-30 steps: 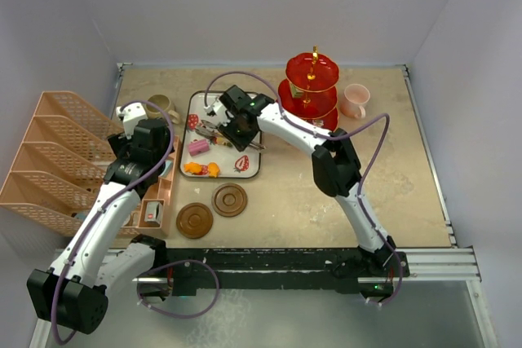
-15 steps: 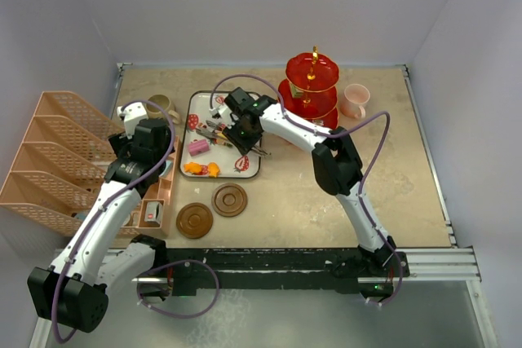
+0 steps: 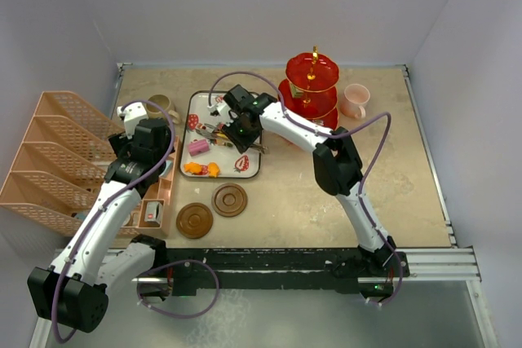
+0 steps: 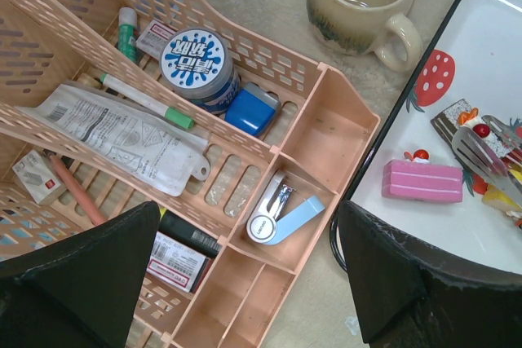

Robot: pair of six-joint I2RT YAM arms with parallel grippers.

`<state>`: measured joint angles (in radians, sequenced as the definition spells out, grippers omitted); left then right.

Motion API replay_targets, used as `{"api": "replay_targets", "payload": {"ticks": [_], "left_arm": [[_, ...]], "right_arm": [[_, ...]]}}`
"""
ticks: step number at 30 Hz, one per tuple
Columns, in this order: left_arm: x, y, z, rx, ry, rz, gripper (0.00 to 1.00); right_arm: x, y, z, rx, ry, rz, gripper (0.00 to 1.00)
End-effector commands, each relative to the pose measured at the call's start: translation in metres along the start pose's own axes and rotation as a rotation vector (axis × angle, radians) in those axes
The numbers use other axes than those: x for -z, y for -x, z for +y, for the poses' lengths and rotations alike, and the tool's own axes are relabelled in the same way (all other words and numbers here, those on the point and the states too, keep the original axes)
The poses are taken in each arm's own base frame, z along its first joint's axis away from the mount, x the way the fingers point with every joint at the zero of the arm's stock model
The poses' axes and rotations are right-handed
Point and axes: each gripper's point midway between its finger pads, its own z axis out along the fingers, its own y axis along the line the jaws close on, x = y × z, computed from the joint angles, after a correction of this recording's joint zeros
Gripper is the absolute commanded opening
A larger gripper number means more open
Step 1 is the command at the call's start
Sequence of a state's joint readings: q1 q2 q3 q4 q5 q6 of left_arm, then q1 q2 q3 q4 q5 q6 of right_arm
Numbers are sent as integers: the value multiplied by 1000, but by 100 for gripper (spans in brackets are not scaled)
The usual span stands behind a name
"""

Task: Serve the afternoon tea
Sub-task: Pick up the desert from the tray, then place the tray in the desert.

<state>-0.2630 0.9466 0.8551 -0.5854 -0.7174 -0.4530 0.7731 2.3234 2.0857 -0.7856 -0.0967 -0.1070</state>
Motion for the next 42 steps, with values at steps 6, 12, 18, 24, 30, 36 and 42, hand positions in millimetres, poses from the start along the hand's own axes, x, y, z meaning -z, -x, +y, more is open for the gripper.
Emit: {"api": "replay_targets", "payload": {"ticks": [6, 12, 18, 24, 30, 36, 42], "left_arm": [[3, 14, -3, 33, -12, -34, 87], [3, 13, -4, 33, -16, -32, 87], [3, 12, -6, 31, -27, -26, 87], [2, 11, -8, 29, -36, -20, 87], [2, 10, -11, 28, -52, -15, 87], [2, 11, -11, 27, -54, -16, 87], [2, 11, -11, 27, -49, -17, 87]], "right_arm": [[62, 52, 2, -34, -16, -201, 30], [86, 52, -7, -142, -92, -256, 30], [93, 23, -37, -331, -179, -244, 29], [86, -19, -32, -428, -170, -190, 31], [73, -40, -27, -438, -163, -148, 32], [66, -46, -28, -430, -164, -112, 38], [69, -44, -30, -421, -178, -98, 41]]}}
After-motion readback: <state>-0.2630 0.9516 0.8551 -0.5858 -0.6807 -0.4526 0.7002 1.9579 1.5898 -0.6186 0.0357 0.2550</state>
